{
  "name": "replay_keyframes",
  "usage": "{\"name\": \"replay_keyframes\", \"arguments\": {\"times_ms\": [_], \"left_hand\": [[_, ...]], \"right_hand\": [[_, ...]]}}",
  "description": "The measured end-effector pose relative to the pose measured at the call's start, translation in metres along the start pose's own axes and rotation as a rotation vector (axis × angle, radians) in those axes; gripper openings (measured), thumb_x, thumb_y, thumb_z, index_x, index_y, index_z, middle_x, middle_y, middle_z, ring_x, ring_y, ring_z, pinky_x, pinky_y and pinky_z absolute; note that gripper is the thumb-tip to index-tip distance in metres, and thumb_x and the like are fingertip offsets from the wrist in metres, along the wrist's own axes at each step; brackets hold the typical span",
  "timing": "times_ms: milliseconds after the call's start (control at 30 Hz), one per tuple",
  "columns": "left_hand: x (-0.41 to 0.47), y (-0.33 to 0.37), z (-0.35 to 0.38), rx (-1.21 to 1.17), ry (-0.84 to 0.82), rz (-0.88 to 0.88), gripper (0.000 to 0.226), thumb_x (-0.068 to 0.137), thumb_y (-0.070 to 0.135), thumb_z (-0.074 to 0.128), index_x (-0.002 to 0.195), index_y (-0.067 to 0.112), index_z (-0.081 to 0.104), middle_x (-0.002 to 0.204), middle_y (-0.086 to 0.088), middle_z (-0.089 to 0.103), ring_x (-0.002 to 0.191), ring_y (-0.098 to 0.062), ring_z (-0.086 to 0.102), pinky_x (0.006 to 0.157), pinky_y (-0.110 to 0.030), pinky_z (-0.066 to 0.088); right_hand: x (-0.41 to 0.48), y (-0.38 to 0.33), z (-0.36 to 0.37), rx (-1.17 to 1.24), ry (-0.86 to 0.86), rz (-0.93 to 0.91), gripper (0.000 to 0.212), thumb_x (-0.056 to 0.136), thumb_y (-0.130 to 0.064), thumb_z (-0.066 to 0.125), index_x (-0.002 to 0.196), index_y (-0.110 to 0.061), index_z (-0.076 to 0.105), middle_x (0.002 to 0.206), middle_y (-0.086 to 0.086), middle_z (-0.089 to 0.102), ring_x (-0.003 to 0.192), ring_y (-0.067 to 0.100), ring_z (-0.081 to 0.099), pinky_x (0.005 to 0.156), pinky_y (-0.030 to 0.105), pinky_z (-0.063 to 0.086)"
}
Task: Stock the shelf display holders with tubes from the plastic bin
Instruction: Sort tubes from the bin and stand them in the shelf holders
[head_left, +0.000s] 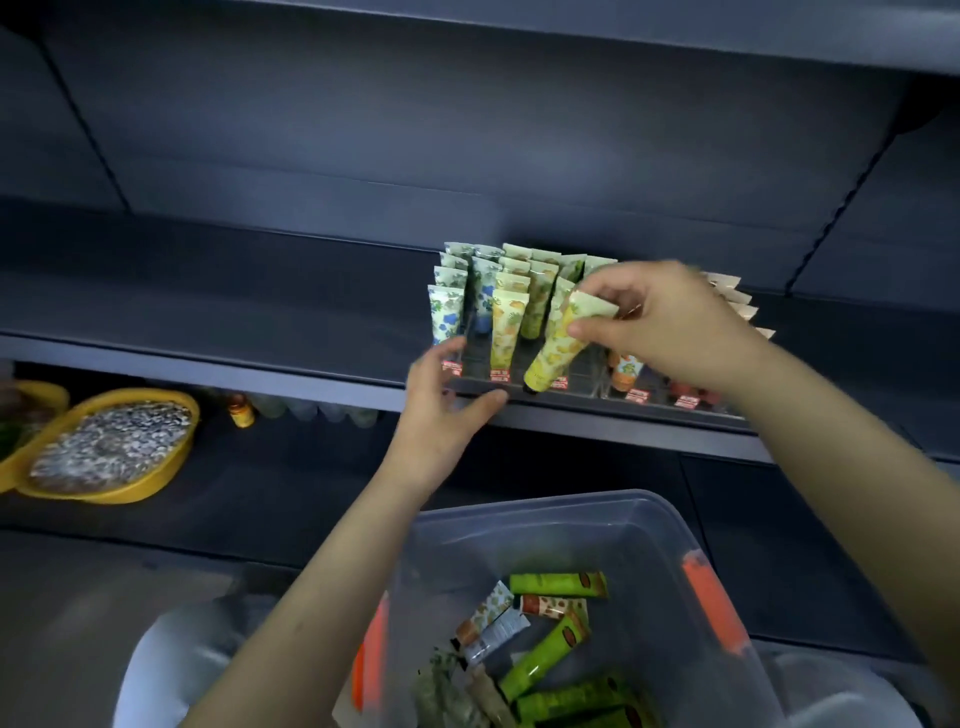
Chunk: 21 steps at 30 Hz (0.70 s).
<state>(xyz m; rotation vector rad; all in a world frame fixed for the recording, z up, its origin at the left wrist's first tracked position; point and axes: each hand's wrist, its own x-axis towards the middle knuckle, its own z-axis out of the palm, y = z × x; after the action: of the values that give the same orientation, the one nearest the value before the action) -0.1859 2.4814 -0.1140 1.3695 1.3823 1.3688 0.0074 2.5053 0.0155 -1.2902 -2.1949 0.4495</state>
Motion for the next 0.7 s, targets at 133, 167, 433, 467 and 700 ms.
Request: {"name": "replay_keyframes", "arguments": {"times_ms": [133, 167, 433, 467, 700], "left_hand": [[0.043, -0.028, -0.028, 0.352, 0.083, -0.081, 0.083, 0.077, 0.032, 0.076, 0.144, 0.016, 0.03, 0.143, -0.002, 0.034, 0.135, -0.021, 0.029, 0.112, -0.037, 0.029], [0.052, -0.032, -0.031, 0.397, 0.057, -0.116, 0.086, 0.077, 0.035, 0.076, 0.145, 0.014, 0.027, 0.146, -0.004, 0.035, 0.137, -0.023, 0.027, 0.112, -0.038, 0.028], [0.08, -0.049, -0.023, 0.621, 0.095, -0.05, 0.07, 0.076, 0.048, 0.072, 0.134, 0.02, 0.044, 0.131, 0.001, 0.05, 0.123, -0.021, 0.033, 0.099, -0.024, 0.026], [0.08, -0.05, -0.022, 0.636, 0.101, -0.035, 0.067, 0.076, 0.048, 0.072, 0.132, 0.021, 0.046, 0.13, 0.002, 0.05, 0.123, -0.021, 0.033, 0.098, -0.023, 0.025], [0.082, -0.054, -0.021, 0.607, 0.115, -0.025, 0.061, 0.077, 0.047, 0.071, 0.128, 0.024, 0.049, 0.128, 0.005, 0.051, 0.123, -0.02, 0.032, 0.094, -0.02, 0.024]], "right_hand": [[0.025, -0.008, -0.007, -0.056, 0.132, 0.044, 0.014, 0.077, -0.023, 0.076, 0.088, -0.016, 0.072, 0.077, -0.004, 0.068, 0.072, 0.021, 0.062, 0.068, 0.018, 0.045], [0.031, -0.009, -0.006, -0.07, 0.147, 0.053, 0.014, 0.076, -0.023, 0.077, 0.088, -0.016, 0.072, 0.073, -0.008, 0.065, 0.068, 0.016, 0.06, 0.063, 0.011, 0.042], [0.073, 0.002, 0.02, -0.248, 0.07, 0.069, 0.019, 0.075, -0.029, 0.078, 0.09, -0.02, 0.07, 0.081, -0.007, 0.063, 0.073, 0.008, 0.055, 0.075, 0.024, 0.043], [0.077, 0.005, 0.023, -0.272, 0.064, 0.08, 0.021, 0.075, -0.029, 0.078, 0.091, -0.02, 0.069, 0.084, -0.006, 0.063, 0.077, 0.011, 0.056, 0.078, 0.027, 0.046], [0.092, 0.021, 0.041, -0.375, 0.029, 0.124, 0.028, 0.076, -0.034, 0.076, 0.101, -0.021, 0.07, 0.103, 0.0, 0.069, 0.098, 0.02, 0.061, 0.092, 0.045, 0.048]]}}
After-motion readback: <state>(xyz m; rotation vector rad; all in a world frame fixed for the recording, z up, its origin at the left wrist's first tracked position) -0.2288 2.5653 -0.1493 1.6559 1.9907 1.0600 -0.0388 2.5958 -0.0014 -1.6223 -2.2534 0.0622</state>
